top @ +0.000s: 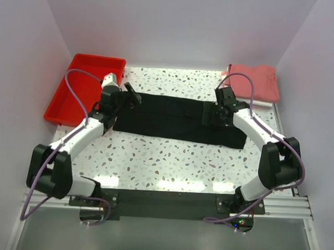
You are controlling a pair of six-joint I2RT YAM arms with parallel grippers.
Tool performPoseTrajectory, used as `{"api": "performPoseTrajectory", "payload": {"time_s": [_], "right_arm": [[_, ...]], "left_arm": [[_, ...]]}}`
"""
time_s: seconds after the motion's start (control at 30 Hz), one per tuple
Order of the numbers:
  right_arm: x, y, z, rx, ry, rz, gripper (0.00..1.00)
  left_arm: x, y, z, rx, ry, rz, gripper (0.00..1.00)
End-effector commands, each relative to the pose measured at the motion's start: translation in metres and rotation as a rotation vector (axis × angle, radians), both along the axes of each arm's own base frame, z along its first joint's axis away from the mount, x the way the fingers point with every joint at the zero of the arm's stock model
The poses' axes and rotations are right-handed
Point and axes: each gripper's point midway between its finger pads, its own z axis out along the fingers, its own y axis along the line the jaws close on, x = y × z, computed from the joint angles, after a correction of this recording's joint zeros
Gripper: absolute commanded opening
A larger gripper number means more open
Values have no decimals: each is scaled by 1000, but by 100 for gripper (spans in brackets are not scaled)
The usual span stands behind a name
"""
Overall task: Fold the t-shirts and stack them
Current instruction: Fold the tshirt
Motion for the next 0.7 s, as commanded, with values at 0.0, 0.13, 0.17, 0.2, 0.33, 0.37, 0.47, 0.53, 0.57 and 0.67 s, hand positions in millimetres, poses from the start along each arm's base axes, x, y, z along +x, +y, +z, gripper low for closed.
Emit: {"api": "performPoseTrajectory", "payload": {"time_s": [0.0, 0.13, 0.17, 0.2, 0.33, 0.37, 0.47, 0.53, 0.57, 0.67], "right_arm": [[12, 34, 5, 192, -87, 51, 99], [17, 34, -11, 171, -75, 64, 98], [19, 33, -13, 166, -72, 65, 98], [21, 35, -17, 165, -64, 64, 95], [33, 40, -18, 181, -84, 64, 90], [34, 40, -20, 180, -81, 65, 87], [41, 35, -25, 149, -84, 34, 83], [43, 30, -28, 122, -82, 19, 81], [43, 28, -29, 109, -79, 22, 79], [46, 24, -31, 83, -82, 10, 72]], "left_arm": [[-17, -28, 48, 24, -180, -120, 100], [-55, -16, 40, 54, -156, -131, 100], [-64, -10, 28, 62, -130, -118, 100], [-74, -5, 22, 77, -108, -116, 100], [-110, 23, 27, 110, -122, -31, 100], [-115, 31, 22, 101, -117, 18, 100], [-127, 39, 31, 68, -163, 52, 100], [-133, 43, 27, 68, -145, 73, 100], [-133, 46, 29, 71, -145, 89, 100], [-135, 46, 28, 65, -136, 91, 100]]}}
